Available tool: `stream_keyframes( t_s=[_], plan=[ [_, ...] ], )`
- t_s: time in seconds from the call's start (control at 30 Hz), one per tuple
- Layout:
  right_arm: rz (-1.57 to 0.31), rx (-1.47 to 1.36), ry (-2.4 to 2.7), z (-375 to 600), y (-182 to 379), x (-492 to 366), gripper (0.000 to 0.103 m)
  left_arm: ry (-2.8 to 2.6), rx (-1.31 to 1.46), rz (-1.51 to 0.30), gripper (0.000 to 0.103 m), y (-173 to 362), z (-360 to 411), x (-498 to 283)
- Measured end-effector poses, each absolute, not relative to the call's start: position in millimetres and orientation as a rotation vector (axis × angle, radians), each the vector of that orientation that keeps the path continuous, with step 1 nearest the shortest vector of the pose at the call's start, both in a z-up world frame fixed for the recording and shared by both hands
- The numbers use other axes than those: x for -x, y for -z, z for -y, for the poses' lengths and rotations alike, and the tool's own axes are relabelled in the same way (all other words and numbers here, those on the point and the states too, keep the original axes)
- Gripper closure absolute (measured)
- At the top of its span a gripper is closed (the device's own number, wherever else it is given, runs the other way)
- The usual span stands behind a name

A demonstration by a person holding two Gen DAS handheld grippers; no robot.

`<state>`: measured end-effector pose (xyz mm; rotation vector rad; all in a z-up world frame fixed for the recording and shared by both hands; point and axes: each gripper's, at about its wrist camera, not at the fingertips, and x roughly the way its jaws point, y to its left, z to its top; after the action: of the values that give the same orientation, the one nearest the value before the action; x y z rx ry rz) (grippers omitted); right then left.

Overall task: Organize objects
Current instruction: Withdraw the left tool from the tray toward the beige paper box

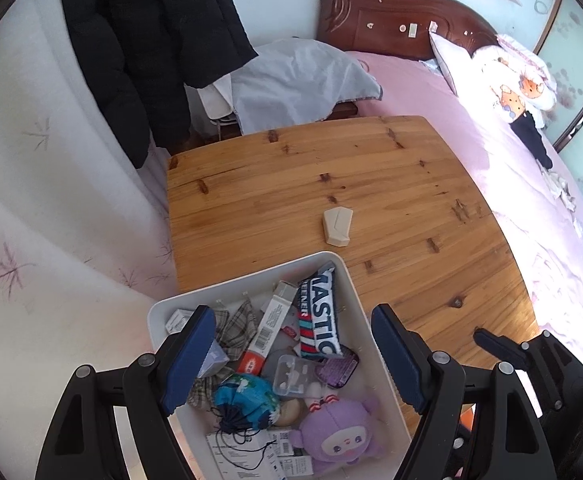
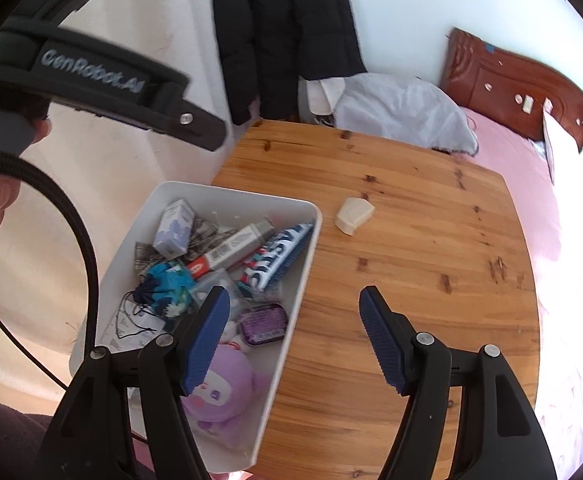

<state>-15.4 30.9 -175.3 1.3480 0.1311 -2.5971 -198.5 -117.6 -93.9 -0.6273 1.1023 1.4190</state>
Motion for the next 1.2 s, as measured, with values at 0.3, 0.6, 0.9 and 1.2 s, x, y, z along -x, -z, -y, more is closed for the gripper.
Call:
stream_keyframes(
  t_s=[0.3,0.6,0.9,1.2],
  plan=[
    [0.008,-1.374,2.663,-89,169,30,0.032,-1.384,0.628,-1.157,0.022,117,83,162],
    [0.155,-1.448,2.684,-151,184,61,0.032,-1.346,0.65,-1.268,0.022,179,16,133],
    [0.226,-1.487,2.701,-202,199,77,0.032,-1.347,0.784,-1.33,0.022,254,-49,134],
    [0.268,-1.544,2.643,-227,218,87,0.032,-1.389,0.92,-1.322,0.022,299,-79,158]
  ],
)
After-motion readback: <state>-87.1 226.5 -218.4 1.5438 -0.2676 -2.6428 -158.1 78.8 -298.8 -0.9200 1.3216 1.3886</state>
